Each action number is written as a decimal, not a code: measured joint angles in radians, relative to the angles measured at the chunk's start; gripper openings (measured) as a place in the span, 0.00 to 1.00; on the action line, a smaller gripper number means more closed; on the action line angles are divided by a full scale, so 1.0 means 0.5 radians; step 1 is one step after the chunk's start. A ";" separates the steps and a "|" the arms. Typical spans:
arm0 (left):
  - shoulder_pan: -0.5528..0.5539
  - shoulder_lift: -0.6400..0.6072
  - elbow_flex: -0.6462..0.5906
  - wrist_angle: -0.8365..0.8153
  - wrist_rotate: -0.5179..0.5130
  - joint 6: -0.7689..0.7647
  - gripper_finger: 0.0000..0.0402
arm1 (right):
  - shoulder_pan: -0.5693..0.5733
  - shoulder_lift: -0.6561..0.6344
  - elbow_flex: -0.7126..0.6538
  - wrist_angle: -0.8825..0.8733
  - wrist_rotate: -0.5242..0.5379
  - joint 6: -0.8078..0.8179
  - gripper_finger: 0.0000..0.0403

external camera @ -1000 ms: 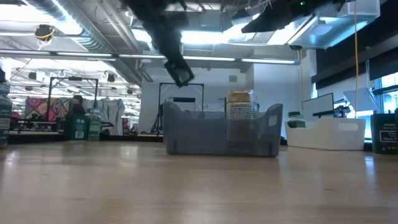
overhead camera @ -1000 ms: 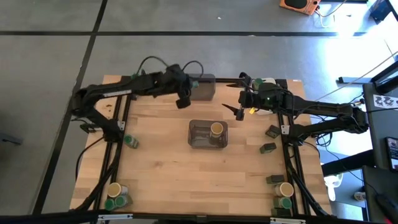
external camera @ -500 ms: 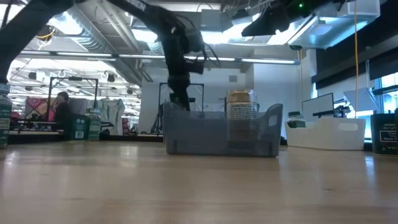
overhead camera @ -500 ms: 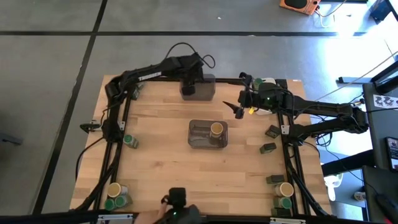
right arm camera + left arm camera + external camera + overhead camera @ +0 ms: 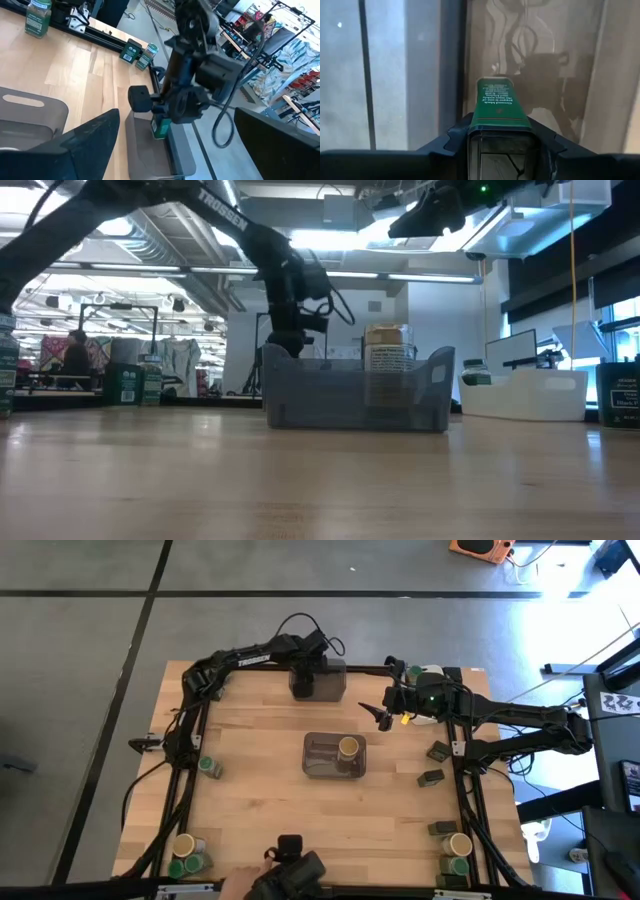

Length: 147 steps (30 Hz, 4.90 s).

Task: Sort spices by type
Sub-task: Put the black seasoning can into the top black bin

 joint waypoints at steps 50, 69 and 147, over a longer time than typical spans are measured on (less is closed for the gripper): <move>0.180 -1.260 -0.899 -1.032 -0.628 -1.756 0.57 | -0.001 0.000 -0.001 -0.006 -0.005 0.008 0.97; 0.455 -1.093 -1.230 -0.850 -0.864 -1.961 0.57 | -0.001 0.000 -0.001 0.029 -0.038 0.008 0.97; 0.314 -1.091 -1.229 -0.906 -0.578 -1.441 0.57 | 0.000 0.000 -0.002 0.048 -0.075 0.025 0.97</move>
